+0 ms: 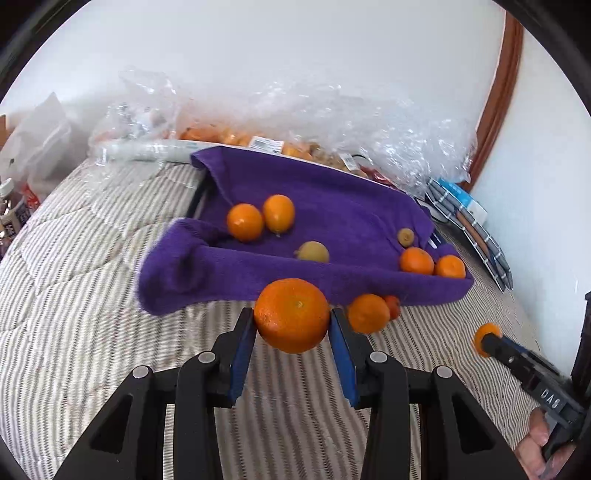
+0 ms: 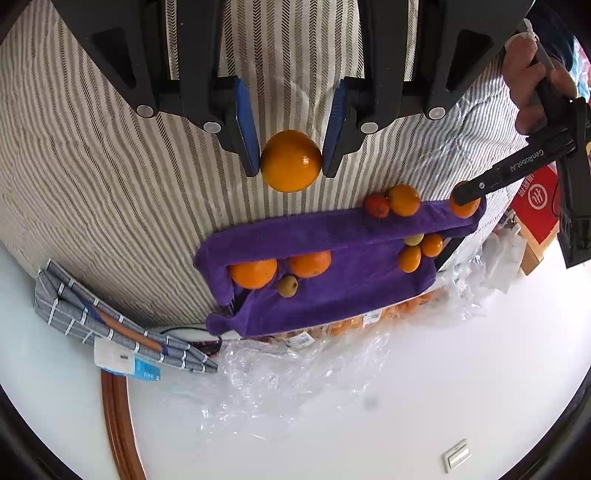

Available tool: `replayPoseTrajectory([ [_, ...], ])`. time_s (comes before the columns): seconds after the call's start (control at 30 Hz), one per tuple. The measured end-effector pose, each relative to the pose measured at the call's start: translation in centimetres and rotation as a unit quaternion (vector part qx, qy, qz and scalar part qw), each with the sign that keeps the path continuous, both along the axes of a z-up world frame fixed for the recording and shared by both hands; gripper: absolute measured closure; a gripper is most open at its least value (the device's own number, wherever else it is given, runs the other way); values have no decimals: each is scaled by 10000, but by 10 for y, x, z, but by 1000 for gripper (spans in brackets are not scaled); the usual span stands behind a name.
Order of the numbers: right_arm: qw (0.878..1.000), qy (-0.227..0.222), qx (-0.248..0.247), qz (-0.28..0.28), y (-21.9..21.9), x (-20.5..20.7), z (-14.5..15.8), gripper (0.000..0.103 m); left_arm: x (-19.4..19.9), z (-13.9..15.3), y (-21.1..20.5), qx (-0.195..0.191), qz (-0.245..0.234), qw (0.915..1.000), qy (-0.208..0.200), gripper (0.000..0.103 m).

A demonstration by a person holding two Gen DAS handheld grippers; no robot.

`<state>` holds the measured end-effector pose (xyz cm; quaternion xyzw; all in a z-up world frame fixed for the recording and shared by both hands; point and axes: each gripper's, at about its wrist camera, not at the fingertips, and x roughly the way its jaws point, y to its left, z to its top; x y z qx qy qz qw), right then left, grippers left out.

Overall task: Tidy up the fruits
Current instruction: 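Lower both oranges onto the towel and open both tools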

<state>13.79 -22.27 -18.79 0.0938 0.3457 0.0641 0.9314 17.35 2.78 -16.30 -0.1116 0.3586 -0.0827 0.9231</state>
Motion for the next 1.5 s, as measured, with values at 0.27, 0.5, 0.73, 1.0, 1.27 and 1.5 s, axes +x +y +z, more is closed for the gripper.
replayPoseTrajectory([
  [0.27, 9986, -456, -217, 137, 5, 28, 43, 68, 12, 20, 31, -108, 233, 9997, -33, 65],
  [0.5, 9975, -637, -248, 160, 2, 75, 62, 68, 54, 42, 42, 153, 423, 9987, -236, 65],
  [0.73, 9962, -722, -453, 164, 0, 128, 65, 68, 112, 43, 32, 110, 404, 9988, -238, 65],
  [1.0, 9992, -264, -315, 15, -13, 188, 31, 68, 168, 22, 15, 367, 266, 9988, 172, 65],
  [1.27, 9994, 144, -295, -53, -20, 208, 8, 68, 180, 2, 12, 369, 162, 9974, 594, 65],
  [1.5, 9995, 208, -175, -155, -26, 209, 1, 68, 185, -7, 10, 363, 354, 9963, 700, 65],
])
